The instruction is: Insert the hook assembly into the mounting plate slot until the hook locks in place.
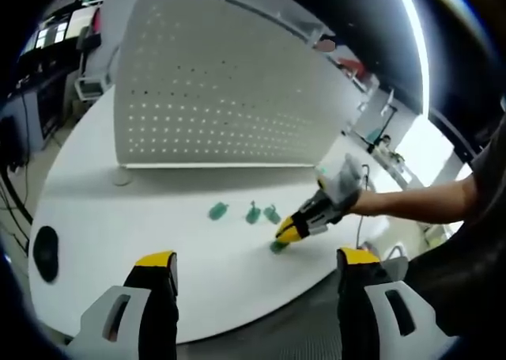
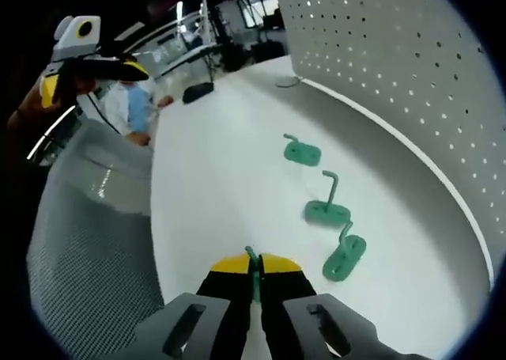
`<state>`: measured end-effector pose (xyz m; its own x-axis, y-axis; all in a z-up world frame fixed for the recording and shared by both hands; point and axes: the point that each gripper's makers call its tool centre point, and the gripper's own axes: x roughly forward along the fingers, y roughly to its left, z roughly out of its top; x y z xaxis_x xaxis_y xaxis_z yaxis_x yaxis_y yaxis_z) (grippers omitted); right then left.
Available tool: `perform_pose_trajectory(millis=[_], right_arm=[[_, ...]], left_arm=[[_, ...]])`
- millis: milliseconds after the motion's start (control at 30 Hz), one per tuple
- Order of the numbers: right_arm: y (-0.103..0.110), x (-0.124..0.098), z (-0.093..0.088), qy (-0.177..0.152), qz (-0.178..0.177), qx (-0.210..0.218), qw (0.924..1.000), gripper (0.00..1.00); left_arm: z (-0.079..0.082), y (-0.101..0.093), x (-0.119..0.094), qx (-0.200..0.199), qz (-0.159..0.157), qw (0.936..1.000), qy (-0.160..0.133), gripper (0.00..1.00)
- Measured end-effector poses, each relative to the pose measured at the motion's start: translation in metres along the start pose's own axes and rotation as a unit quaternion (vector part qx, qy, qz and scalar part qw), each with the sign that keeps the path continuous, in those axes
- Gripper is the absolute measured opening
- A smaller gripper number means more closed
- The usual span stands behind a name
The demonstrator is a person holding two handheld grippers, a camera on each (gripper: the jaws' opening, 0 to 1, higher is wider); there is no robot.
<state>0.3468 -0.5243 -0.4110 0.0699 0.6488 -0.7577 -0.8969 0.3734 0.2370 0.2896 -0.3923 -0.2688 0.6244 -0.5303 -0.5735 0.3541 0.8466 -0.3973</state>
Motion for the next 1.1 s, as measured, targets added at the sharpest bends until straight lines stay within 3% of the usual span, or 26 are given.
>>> perform_pose_trajectory(millis=[200, 300, 400, 600, 700, 900, 1000, 1100], right_arm=[[-0.01, -0.011, 0.013, -0.033, -0.043, 0.036, 0.9979, 0.0], [-0.017, -0.025, 0.031, -0.07, -0.071, 0.054, 0.9935, 0.0], [-0.016, -0.037, 0.049, -0.101, -0.063, 0.076, 0.99, 0.0], [-0.016, -0.065, 0.085, -0.157, -0.087, 0.085, 0.9801, 0.0], [-0.012, -0.081, 0.104, -0.19, -0.098, 0.083, 0.9734, 0.0], [0.005, -0.111, 0.135, -0.263, -0.1, 0.154, 0.9471, 0.0], [0.017, -0.118, 0.14, -0.274, -0.106, 0.145, 0.9449, 0.0], [0.028, -0.125, 0.147, -0.3, -0.103, 0.159, 0.935, 0.0]], left_arm=[[0.0, -0.002, 0.004, -0.002, -0.002, 1.0, 0.003, 0.84], [0.003, -0.002, 0.006, -0.005, -0.001, 1.0, 0.003, 0.83], [0.007, -0.004, 0.008, -0.009, -0.003, 0.9999, 0.003, 0.82], [0.02, -0.014, 0.018, -0.01, -0.006, 0.9999, -0.004, 0.82], [0.027, -0.021, 0.024, -0.014, -0.015, 0.9998, -0.008, 0.79], [0.045, -0.029, 0.038, 0.007, -0.006, 0.9998, -0.015, 0.76], [0.053, -0.035, 0.044, 0.008, -0.01, 0.9997, -0.02, 0.73], [0.052, -0.043, 0.05, 0.02, -0.022, 0.9995, -0.008, 0.71]])
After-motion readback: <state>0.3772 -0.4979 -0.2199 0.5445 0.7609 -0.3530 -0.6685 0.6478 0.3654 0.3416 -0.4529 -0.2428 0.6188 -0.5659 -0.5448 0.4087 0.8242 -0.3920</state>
